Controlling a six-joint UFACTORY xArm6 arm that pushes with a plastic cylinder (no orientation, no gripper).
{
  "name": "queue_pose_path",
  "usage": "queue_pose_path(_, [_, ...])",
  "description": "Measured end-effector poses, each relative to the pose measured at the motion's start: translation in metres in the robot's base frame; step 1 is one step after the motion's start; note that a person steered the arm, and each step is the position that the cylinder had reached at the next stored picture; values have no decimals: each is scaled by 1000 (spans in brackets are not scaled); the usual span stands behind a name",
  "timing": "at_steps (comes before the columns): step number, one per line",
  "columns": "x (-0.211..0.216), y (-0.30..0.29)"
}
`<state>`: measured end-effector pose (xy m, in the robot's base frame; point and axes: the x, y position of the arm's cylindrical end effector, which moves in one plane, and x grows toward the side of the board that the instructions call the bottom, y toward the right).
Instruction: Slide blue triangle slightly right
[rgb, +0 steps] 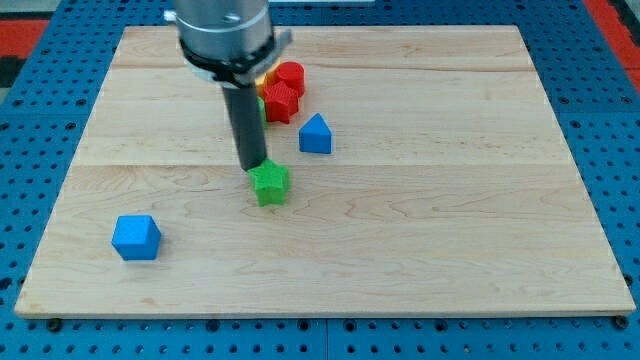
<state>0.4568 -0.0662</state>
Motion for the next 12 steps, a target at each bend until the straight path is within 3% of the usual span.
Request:
queue_pose_path(3, [60, 28])
queue_pose_path(4, [29, 38])
queue_pose_path(6, [-6, 124])
queue_pose_path(8, [-11, 55])
queue_pose_path(10, [-11, 30])
queue_pose_path(11, [-18, -19])
queue_pose_path(12, [-53, -20])
